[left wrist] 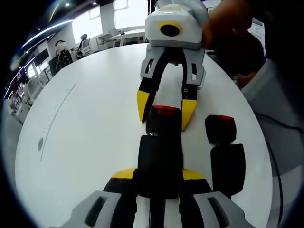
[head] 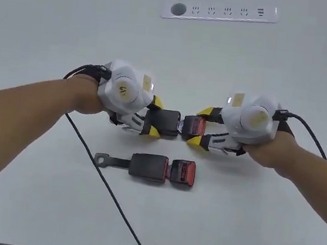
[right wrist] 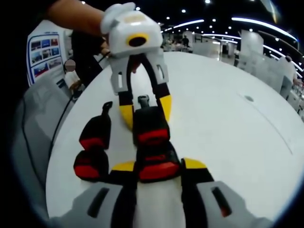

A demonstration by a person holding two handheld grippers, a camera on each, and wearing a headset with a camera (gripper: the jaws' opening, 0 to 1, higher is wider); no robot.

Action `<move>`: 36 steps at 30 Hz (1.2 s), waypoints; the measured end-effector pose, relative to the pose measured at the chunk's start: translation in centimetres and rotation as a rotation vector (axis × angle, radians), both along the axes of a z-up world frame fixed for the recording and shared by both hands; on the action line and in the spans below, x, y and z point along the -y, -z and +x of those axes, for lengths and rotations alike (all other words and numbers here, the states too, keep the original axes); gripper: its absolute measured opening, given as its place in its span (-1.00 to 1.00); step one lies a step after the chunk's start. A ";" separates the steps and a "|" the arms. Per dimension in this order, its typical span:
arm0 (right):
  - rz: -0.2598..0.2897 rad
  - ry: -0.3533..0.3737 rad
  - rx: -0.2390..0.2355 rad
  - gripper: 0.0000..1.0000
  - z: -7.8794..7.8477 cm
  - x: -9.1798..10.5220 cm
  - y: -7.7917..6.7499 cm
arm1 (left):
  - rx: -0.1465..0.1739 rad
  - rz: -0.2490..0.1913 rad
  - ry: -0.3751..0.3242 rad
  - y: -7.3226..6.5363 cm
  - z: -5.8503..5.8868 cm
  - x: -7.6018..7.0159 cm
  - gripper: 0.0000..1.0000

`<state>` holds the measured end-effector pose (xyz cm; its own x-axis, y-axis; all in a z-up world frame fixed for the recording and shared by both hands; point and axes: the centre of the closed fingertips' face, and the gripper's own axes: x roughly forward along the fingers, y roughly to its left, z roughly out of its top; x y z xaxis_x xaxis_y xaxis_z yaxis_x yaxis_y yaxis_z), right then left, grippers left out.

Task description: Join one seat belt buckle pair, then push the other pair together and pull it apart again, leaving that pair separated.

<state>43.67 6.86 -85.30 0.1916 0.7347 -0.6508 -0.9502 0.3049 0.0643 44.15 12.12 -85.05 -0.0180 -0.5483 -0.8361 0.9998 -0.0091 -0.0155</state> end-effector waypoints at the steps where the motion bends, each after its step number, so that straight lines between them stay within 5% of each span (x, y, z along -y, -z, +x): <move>1: 0.002 -0.001 0.000 -0.29 0.0 0.0 0.0 | 0.000 0.000 0.001 0.0 0.0 0.0 -0.30; 22: 0.013 -0.066 0.011 -0.29 0.0 1.4 -0.4 | -0.011 -0.010 -0.015 -0.4 0.0 0.1 -0.30; 36: -0.003 -0.081 0.016 -0.28 -0.4 5.7 -0.7 | -0.007 -0.013 -0.011 -0.4 0.0 0.1 -0.29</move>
<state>43.23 1.11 -84.64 0.1421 0.7464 -0.6502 -0.9726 0.2274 0.0486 44.13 12.01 -84.69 -0.0173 -0.5593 -0.8288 0.9998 0.0019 -0.0221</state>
